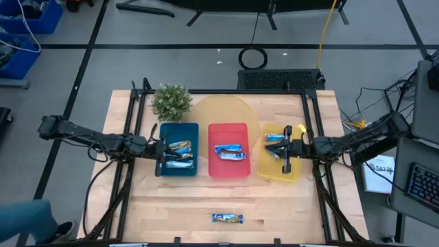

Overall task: Pick and place Granola Bars by type
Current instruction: Put the blue granola bar into the red bin

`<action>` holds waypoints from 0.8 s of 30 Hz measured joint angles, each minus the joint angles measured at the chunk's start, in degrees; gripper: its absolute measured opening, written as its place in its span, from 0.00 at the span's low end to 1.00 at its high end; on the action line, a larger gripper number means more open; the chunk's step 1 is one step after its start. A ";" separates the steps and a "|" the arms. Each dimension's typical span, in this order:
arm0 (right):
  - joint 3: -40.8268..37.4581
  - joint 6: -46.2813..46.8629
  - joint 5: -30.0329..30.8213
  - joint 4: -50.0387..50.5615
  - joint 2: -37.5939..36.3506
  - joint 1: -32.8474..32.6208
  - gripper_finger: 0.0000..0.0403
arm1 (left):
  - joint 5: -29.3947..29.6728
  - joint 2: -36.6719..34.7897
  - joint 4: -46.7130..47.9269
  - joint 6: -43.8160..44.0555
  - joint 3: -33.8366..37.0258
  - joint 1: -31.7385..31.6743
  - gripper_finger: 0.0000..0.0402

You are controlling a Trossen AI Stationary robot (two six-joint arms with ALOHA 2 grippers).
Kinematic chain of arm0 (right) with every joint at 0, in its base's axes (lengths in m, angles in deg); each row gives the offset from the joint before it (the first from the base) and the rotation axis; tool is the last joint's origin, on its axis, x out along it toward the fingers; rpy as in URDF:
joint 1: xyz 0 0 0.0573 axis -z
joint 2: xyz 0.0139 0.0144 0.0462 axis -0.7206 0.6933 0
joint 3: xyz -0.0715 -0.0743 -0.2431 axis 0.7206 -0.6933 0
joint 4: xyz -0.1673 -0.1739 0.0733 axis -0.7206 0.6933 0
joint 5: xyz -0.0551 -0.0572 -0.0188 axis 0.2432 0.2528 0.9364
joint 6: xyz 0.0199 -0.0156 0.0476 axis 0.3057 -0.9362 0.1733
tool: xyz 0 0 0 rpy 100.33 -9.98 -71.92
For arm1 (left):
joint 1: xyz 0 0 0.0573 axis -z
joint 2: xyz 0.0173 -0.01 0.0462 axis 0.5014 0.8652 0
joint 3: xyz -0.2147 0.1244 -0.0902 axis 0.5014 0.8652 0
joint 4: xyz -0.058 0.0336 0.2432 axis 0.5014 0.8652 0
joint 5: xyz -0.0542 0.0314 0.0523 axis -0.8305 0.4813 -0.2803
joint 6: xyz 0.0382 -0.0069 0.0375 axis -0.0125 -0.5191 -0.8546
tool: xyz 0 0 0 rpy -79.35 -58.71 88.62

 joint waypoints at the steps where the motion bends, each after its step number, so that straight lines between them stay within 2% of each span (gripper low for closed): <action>1: 0.88 -0.56 -0.02 0.60 0.14 -0.47 0.00 | 0.02 0.00 0.28 0.05 0.00 0.00 0.07; 6: 8.50 -2.38 0.67 7.21 2.86 -3.43 0.00 | 0.07 0.00 0.55 0.03 0.00 0.00 0.04; 10: 16.92 -2.43 5.50 16.65 8.60 -6.11 0.00 | 0.09 -0.01 0.65 -0.11 0.00 0.00 0.01; 17: 32.00 -0.24 8.03 29.55 24.45 -11.11 0.00 | 0.11 0.00 2.93 1.18 0.00 0.00 0.05; 24: 45.46 0.65 13.66 37.89 39.04 -17.12 0.00 | 0.11 0.00 3.53 0.23 0.00 0.00 0.08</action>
